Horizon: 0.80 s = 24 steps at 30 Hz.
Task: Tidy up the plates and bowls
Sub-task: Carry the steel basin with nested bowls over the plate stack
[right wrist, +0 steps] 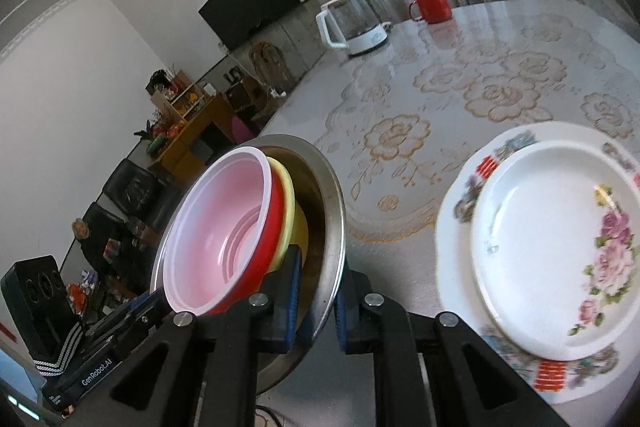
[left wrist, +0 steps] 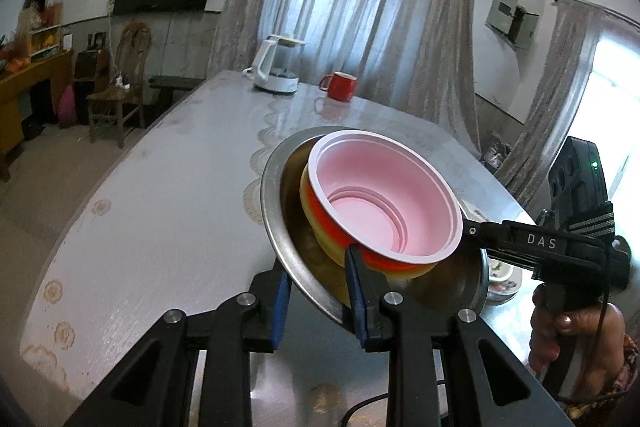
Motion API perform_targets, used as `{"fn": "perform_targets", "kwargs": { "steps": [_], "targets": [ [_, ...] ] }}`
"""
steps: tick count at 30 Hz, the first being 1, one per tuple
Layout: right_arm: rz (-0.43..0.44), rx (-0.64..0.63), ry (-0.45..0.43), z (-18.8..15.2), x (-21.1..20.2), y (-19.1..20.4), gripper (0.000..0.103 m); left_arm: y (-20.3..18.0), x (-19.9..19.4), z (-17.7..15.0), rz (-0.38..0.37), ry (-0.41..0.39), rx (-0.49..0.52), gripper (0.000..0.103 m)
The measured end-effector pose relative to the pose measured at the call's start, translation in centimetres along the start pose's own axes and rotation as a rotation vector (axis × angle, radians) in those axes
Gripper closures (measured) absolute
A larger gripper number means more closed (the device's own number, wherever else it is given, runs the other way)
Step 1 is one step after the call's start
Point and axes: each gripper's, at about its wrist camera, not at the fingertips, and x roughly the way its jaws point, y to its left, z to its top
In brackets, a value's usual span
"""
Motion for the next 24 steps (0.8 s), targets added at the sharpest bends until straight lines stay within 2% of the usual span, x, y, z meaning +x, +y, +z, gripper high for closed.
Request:
{"fn": "perform_targets", "kwargs": {
  "steps": [5, 13, 24],
  "targets": [
    [-0.02, 0.016, -0.043, 0.8, -2.1, -1.0, 0.09, -2.3, 0.6, 1.2, -0.022, -0.011, 0.018, 0.076],
    [-0.084, 0.063, -0.127, 1.5, -6.4, -3.7, 0.09, -6.5, 2.6, 3.0, -0.105, -0.012, 0.08, 0.076],
    [-0.175, 0.152, -0.202, 1.8, -10.6, -8.2, 0.09, -11.6, 6.7, 3.8, -0.192, 0.032, 0.132, 0.077]
  ]
}}
